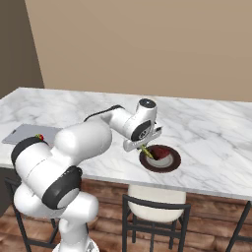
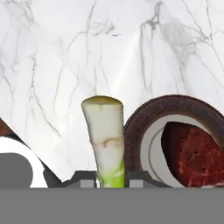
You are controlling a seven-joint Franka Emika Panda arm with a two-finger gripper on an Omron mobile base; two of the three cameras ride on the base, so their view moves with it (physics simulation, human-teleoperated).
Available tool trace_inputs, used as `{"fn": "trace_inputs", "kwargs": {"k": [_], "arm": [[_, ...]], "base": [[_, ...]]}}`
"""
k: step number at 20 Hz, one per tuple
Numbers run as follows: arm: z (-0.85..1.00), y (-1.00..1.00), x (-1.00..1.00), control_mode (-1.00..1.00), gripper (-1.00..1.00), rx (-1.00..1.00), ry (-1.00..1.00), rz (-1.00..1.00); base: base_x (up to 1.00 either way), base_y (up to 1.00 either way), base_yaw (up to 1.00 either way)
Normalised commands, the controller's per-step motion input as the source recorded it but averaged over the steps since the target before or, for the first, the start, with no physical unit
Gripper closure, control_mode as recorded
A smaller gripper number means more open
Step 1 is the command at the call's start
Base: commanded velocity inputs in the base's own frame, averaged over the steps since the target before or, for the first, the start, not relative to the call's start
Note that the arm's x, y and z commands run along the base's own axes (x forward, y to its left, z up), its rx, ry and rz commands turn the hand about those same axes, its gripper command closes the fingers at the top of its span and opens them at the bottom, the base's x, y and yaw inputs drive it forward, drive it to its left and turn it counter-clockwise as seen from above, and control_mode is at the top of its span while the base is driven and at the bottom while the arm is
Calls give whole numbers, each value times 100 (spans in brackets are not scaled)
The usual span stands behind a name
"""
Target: Create a steak meal by picking up the steak and asparagus from the tray and placing them on the plate. Leave the tomato on the tray.
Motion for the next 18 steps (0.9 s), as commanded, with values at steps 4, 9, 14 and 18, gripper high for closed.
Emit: {"fn": "trace_inputs", "kwargs": {"k": [4, 9, 14, 18], "arm": [[-37, -38, 0, -100, 100, 0, 1, 14], [-50, -15, 0, -100, 100, 0, 0, 12], [-41, -8, 14, -100, 100, 0, 0, 13], [-22, -19, 27, -100, 100, 0, 1, 15]], "base": [[0, 0, 0], [0, 0, 0], [0, 0, 0], [0, 0, 0]]}}
